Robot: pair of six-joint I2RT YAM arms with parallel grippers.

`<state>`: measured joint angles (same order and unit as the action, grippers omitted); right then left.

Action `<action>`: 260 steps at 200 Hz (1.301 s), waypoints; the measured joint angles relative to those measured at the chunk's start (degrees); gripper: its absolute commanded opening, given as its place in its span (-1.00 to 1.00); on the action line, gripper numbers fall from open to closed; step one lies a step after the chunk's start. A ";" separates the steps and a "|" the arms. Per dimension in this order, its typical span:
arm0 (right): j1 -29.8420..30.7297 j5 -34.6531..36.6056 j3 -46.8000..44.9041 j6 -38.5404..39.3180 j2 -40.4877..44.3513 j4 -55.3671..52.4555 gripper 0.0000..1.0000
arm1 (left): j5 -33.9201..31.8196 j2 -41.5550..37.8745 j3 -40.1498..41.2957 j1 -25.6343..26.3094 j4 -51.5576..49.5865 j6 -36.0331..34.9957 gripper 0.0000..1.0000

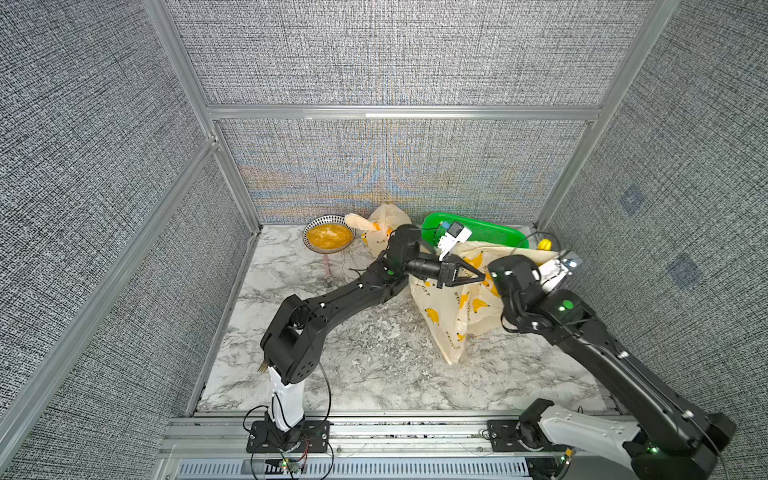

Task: Place the banana into a plastic bag & tie a knot
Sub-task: Place the banana into the plastic bag.

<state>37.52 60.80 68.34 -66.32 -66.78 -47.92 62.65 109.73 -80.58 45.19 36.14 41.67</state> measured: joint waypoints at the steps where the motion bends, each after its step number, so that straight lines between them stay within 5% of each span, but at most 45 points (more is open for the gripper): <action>1: 0.26 -0.11 -0.22 0.22 -0.46 0.00 -1.00 | -0.02 0.07 0.37 -0.09 0.33 0.17 -1.00; 56: 2.64 -4.26 -8.74 9.99 -7.02 10.45 -1.00 | -0.52 6.08 16.96 -3.61 27.10 16.87 -1.00; 95: 2.84 -8.74 -8.59 19.82 -6.12 18.91 -0.84 | -0.24 -0.35 22.32 -4.90 31.71 19.74 -1.00; 128: 5.14 -12.83 -4.98 29.27 -7.69 21.62 -0.67 | -0.24 -12.20 27.52 -5.11 21.20 9.73 -1.00; 163: 11.45 -19.39 0.35 37.70 -10.97 18.56 0.13 | -2.86 -21.24 32.74 -4.92 9.09 -3.89 -1.00; 206: 12.39 -29.62 -0.63 43.25 -3.34 17.42 0.38 | -6.84 -23.15 36.17 -5.27 2.14 -10.80 -1.00; 260: -8.90 -46.82 -4.42 44.61 2.05 20.20 0.44 | -10.91 -25.05 37.75 -5.27 -5.70 -16.15 -1.00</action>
<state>28.62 13.98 63.92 -21.71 -64.73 -27.73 51.75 84.68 -42.83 39.92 30.44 25.52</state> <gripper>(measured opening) 0.727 0.048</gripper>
